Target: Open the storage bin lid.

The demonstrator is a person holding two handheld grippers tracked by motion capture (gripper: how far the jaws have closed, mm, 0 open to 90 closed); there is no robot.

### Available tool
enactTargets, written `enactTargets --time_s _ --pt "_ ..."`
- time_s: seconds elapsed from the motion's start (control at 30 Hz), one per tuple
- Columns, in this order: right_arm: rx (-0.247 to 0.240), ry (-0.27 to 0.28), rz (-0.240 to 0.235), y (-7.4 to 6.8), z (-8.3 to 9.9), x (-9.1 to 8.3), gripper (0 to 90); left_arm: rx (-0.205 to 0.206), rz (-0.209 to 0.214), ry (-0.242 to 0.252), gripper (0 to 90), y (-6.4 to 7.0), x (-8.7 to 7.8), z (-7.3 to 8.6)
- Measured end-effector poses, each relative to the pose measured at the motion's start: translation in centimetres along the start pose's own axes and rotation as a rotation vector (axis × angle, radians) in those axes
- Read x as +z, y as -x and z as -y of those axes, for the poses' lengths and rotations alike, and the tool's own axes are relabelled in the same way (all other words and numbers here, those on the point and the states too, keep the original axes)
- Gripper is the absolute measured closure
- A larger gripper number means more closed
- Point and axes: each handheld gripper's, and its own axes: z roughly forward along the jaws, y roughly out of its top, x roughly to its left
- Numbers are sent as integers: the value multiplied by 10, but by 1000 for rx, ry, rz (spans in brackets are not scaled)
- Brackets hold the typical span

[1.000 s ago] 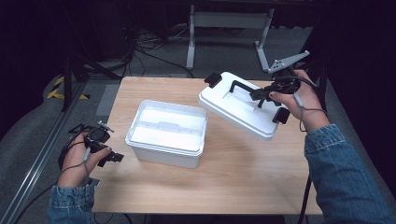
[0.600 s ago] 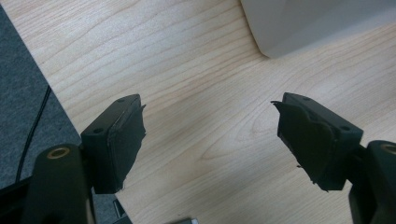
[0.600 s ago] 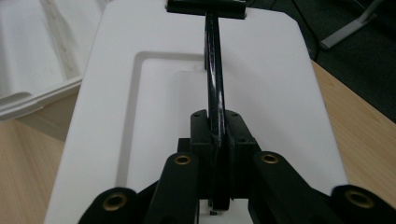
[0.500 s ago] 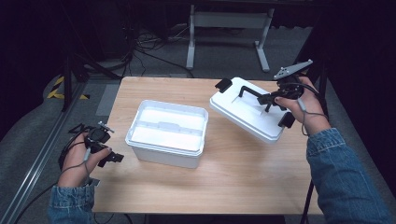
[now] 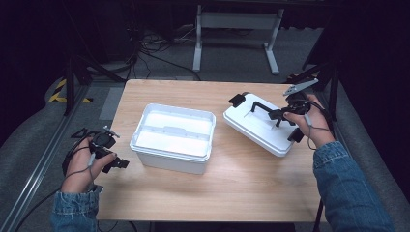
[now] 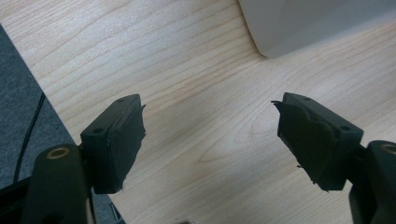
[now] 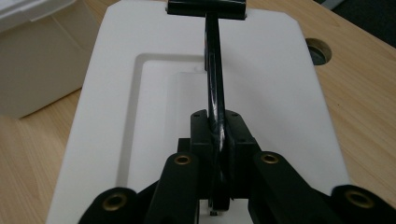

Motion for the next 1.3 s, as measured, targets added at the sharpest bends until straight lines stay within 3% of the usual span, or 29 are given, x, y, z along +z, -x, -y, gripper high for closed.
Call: enactTargets --time_s 0.27,0.57,0.97,1.3 --pt "39 -20 -11 9 21 23 844 -1 -7 0 235 -1 1 1" --pt "62 -27 -20 14 33 37 844 4 0 -9 235 -1 3 0" --pt "93 -36 -40 20 48 49 843 1 2 -7 235 0 3 0" --pt "146 -19 -70 25 61 55 841 8 1 -18 234 0 4 -1"
